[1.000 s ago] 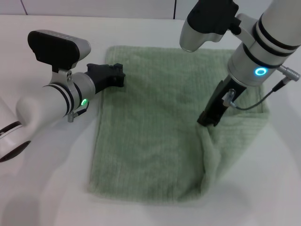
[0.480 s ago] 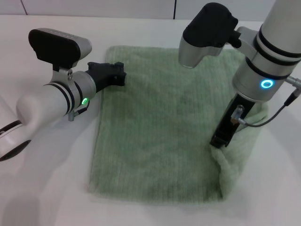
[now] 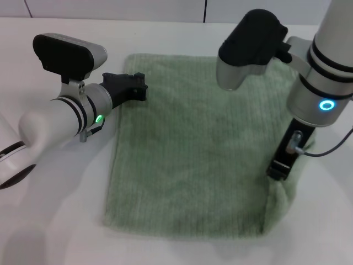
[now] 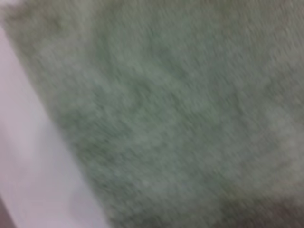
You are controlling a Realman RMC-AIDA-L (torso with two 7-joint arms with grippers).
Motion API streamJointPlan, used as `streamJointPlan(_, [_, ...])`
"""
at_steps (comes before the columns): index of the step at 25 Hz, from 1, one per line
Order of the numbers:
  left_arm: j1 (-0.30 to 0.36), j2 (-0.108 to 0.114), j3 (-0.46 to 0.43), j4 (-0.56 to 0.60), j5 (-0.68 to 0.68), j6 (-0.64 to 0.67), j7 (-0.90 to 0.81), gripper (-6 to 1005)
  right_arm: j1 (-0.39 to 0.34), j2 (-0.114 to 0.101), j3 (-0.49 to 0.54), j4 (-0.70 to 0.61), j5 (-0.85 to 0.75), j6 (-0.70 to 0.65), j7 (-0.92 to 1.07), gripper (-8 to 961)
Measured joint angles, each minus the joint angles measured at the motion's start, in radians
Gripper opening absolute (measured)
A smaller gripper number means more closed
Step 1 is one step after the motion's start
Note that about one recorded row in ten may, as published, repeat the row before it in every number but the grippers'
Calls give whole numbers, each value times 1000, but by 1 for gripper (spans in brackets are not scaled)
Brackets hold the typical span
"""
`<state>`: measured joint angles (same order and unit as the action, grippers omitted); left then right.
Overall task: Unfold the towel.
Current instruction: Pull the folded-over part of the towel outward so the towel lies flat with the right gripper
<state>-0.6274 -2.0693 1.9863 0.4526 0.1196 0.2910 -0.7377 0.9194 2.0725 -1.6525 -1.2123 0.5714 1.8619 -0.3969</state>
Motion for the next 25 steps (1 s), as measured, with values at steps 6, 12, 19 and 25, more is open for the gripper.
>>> streamJointPlan(6, [1,0,0,0,0,0,0,9,-8,2,-67,-2,-40,12,28,38])
streamJointPlan(12, [4,2,0,0,0,0,0,10,-11,2,-87,24,-41,15,31,52])
streamJointPlan(19, [8,3,-3,0,0,0,0,11,-5,-4,-137,61,-60,21,34,68])
streamJointPlan(25, [15,4,-3,0,0,0,-1,12,-1,-4,-177,106,-62,23,33,82])
